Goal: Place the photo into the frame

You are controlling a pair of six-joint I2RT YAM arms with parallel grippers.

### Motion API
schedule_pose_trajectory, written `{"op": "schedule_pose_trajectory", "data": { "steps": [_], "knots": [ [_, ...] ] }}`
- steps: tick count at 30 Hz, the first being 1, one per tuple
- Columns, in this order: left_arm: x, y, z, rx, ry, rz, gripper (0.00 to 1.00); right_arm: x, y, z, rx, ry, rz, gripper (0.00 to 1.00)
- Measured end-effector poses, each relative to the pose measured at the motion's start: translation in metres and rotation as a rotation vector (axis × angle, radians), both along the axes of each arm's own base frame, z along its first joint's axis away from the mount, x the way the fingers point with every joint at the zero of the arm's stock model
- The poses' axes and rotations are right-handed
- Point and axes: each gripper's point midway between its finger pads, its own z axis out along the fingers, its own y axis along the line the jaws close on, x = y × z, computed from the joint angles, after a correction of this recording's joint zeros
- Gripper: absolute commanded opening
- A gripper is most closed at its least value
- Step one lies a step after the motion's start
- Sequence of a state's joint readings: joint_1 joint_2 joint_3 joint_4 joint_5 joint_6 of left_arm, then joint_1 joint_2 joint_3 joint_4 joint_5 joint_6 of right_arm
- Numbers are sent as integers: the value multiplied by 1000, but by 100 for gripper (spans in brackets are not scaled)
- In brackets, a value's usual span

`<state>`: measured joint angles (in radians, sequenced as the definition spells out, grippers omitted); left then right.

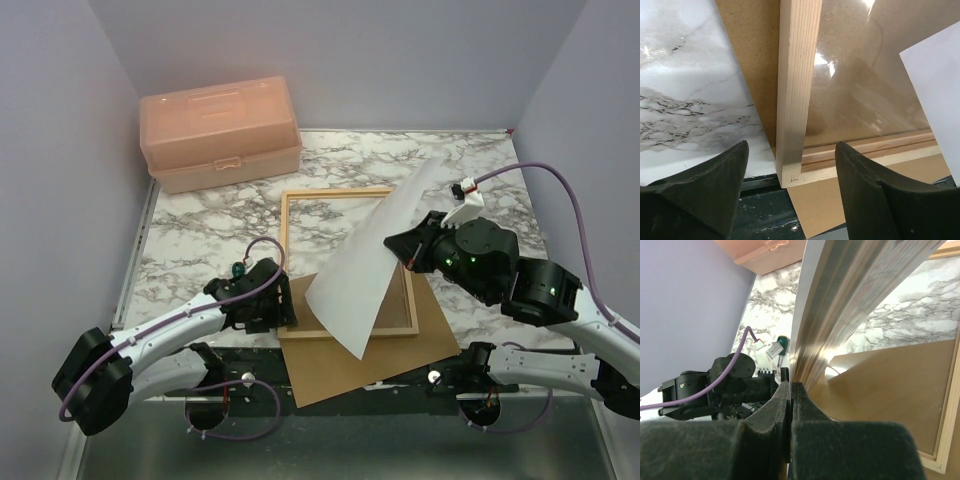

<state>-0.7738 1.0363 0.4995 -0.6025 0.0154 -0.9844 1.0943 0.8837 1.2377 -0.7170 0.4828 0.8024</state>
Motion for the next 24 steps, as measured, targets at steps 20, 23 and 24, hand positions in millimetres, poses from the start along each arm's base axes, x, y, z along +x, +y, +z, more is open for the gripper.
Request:
{"op": "schedule_pose_trajectory", "data": {
  "steps": [20, 23, 24],
  "knots": [
    [17, 6, 92, -169, -276, 61, 90, 0, 89, -46, -167, 70, 293, 0],
    [19, 12, 98, -173, -313, 83, 90, 0, 106, -40, -155, 60, 344, 0],
    [20, 13, 99, -174, -324, 90, 90, 0, 111, -36, -144, 53, 361, 0]
  ]
}}
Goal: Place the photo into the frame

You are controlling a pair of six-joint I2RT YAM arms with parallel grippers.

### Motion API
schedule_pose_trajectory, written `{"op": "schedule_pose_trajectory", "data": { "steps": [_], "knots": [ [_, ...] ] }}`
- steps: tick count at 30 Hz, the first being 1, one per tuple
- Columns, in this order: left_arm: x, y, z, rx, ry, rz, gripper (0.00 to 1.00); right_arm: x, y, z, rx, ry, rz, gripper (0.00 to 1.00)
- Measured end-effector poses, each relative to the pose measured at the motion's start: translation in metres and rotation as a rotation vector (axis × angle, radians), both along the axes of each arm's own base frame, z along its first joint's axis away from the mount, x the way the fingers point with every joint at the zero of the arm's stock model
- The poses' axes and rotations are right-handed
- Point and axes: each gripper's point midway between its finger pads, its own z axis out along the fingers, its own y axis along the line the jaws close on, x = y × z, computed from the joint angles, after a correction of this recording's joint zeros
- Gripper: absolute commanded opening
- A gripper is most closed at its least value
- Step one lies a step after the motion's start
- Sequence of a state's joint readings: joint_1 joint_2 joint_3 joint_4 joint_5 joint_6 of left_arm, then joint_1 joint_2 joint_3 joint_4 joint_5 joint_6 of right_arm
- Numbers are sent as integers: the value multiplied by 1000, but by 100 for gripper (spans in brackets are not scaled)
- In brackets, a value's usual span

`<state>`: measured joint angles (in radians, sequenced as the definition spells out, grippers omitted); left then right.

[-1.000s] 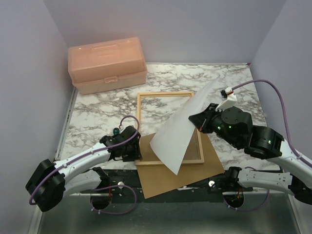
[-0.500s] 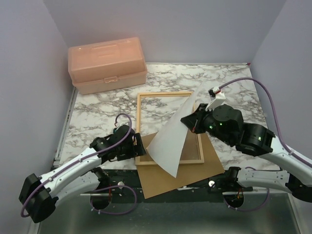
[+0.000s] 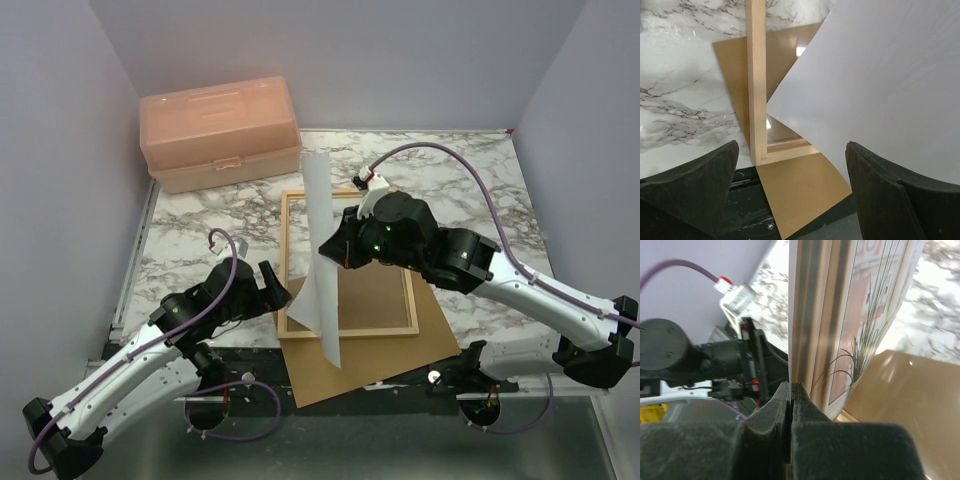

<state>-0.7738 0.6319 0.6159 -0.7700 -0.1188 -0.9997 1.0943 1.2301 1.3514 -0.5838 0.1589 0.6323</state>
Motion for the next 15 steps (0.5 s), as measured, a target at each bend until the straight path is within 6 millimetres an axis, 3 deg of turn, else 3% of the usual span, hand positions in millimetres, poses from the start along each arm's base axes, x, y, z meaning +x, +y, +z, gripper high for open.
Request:
{"op": "schedule_pose_trajectory", "data": {
  "steps": [3, 7, 10, 15],
  "knots": [
    [4, 2, 4, -5, -29, 16, 99, -2, 17, 19, 52, -14, 54, 0],
    [11, 1, 10, -10, -66, 25, 99, -1, 43, 33, 98, -14, 127, 0],
    [23, 0, 20, -12, -95, 34, 98, 6, 58, 28, 117, 23, 181, 0],
    [61, 1, 40, -56, -119, 90, 98, 49, 60, 7, 171, 150, 205, 1]
  ]
}}
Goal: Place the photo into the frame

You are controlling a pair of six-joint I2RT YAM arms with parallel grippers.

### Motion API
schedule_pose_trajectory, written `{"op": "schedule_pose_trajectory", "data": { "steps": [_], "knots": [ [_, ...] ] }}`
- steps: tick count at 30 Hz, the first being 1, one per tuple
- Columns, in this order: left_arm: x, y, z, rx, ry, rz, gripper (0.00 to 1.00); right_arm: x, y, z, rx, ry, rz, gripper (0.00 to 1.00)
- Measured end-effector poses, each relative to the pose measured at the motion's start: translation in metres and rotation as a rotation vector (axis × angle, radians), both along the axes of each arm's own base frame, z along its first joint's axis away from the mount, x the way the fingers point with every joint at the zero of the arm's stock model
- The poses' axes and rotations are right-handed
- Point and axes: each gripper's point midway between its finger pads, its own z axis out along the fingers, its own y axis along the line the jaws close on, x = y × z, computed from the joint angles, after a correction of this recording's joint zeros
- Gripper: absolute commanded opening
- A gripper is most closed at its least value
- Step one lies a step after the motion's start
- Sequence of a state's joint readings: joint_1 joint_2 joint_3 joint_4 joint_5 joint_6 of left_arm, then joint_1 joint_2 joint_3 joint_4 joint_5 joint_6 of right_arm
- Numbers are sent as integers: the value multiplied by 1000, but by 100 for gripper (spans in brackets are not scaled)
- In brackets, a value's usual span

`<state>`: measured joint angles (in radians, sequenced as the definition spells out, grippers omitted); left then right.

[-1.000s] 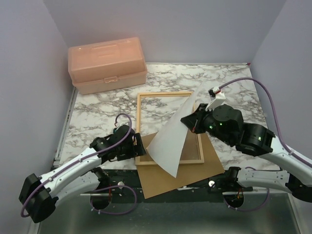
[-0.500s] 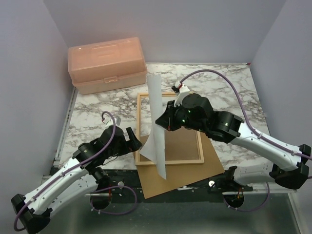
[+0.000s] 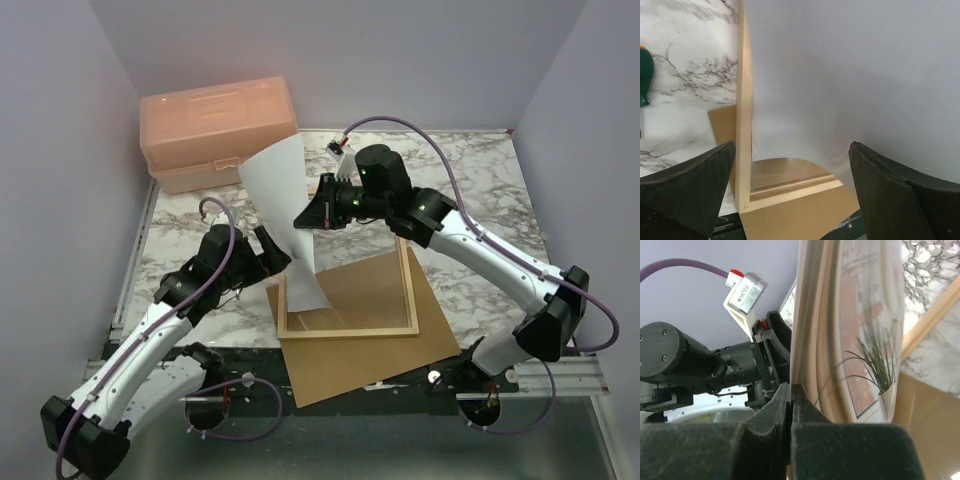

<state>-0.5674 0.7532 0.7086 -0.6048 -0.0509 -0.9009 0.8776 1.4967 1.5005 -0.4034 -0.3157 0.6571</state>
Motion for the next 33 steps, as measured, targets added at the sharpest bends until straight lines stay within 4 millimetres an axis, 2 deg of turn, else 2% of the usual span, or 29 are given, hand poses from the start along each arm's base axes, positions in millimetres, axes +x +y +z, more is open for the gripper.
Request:
{"op": "schedule_pose_trajectory", "data": {
  "steps": [3, 5, 9, 11, 16, 21, 23, 27, 29, 33],
  "knots": [
    [22, 3, 0, -5, 36, 9, 98, 20, -2, -7, 24, 63, 12, 1],
    [35, 7, -3, -1, 76, 11, 99, 27, 5, -4, 47, 96, 40, 1],
    [56, 13, -4, -10, 138, 0, 98, 24, 23, 21, 122, 112, 147, 1],
    [60, 17, -4, -16, 158, -12, 99, 18, 28, 37, 161, 111, 202, 1],
    [49, 17, 9, -29, 131, -71, 98, 2, 28, 68, 232, 102, 299, 1],
    [27, 20, 56, -62, -60, -102, 98, -4, 13, 80, 265, 110, 314, 1],
    [16, 23, 75, -75, -149, -105, 98, -4, 2, 79, 270, 118, 299, 1],
    [1, 29, 95, -81, -245, -101, 98, 1, -20, 62, 258, 150, 257, 1],
    [-3, 32, 95, -72, -252, -95, 98, 8, -27, 48, 243, 175, 231, 1],
    [-4, 36, 92, -49, -248, -80, 99, 23, -42, 6, 192, 243, 171, 1]
  ]
}}
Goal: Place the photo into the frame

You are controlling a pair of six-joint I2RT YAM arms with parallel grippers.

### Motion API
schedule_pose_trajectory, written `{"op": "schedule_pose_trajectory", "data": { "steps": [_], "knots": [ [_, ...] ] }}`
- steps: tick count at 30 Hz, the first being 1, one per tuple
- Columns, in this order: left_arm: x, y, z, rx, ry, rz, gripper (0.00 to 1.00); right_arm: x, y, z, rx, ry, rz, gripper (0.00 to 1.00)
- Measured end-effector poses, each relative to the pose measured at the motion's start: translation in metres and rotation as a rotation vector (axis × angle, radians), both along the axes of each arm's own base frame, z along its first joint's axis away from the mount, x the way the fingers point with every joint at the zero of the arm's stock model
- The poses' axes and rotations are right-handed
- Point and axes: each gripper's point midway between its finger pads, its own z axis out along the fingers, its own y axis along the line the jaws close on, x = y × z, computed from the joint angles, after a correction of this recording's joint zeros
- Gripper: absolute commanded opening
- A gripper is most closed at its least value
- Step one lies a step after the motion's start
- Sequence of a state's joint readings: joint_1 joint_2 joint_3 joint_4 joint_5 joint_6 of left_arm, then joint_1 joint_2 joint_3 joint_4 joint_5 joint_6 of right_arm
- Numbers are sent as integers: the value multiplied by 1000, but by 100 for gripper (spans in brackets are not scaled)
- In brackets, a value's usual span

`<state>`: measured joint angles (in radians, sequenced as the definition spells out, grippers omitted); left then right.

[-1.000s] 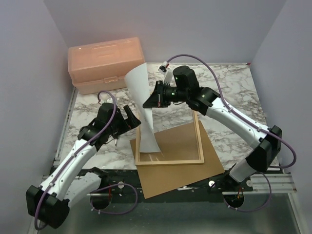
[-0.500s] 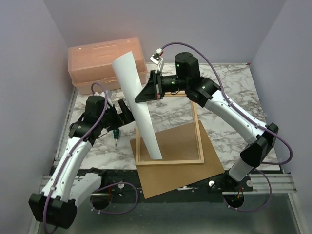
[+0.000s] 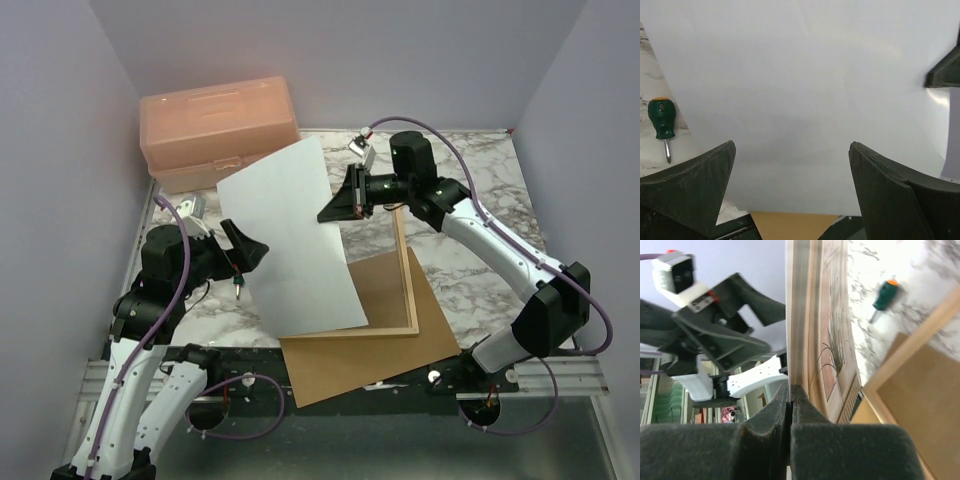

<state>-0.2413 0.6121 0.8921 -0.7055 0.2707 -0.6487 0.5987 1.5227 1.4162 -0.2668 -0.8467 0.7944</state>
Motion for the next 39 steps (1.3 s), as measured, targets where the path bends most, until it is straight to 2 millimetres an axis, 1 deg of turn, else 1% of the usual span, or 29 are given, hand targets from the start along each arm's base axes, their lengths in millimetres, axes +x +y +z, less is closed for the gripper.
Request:
{"op": "schedule_pose_trajectory", "data": {
  "steps": [1, 5, 8, 10, 12, 15, 17, 19, 24, 31, 35, 39],
  "knots": [
    [0, 1, -1, 4, 3, 1, 99, 4, -6, -13, -23, 20, -14, 1],
    [-1, 2, -6, 13, 20, 2, 98, 21, -23, -50, -93, 43, -68, 1],
    [-2, 2, -12, 19, 39, 2, 99, 34, -37, -87, -162, 86, -115, 1],
    [-3, 2, -18, 23, 58, 1, 99, 38, -45, -117, -221, 135, -136, 1],
    [-4, 3, -22, 27, 69, 1, 99, 42, -51, -142, -273, 179, -156, 1],
    [-5, 3, -27, 30, 83, 2, 98, 43, -58, -164, -344, 208, -179, 1],
    [-5, 3, -30, 32, 90, 1, 99, 45, -65, -173, -397, 207, -202, 0],
    [-5, 3, -34, 33, 100, 1, 98, 48, -71, -178, -449, 198, -226, 1],
    [-6, 3, -44, 38, 126, -1, 99, 62, -87, -185, -561, 154, -299, 1],
    [-9, -2, -57, 19, 166, -20, 98, 70, -108, -199, -683, 131, -379, 1],
    [-12, -8, -73, 0, 213, -44, 99, 72, -116, -203, -730, 114, -398, 1],
    [-12, -12, -84, -12, 253, -62, 98, 76, -121, -202, -764, 100, -405, 1]
  ]
}}
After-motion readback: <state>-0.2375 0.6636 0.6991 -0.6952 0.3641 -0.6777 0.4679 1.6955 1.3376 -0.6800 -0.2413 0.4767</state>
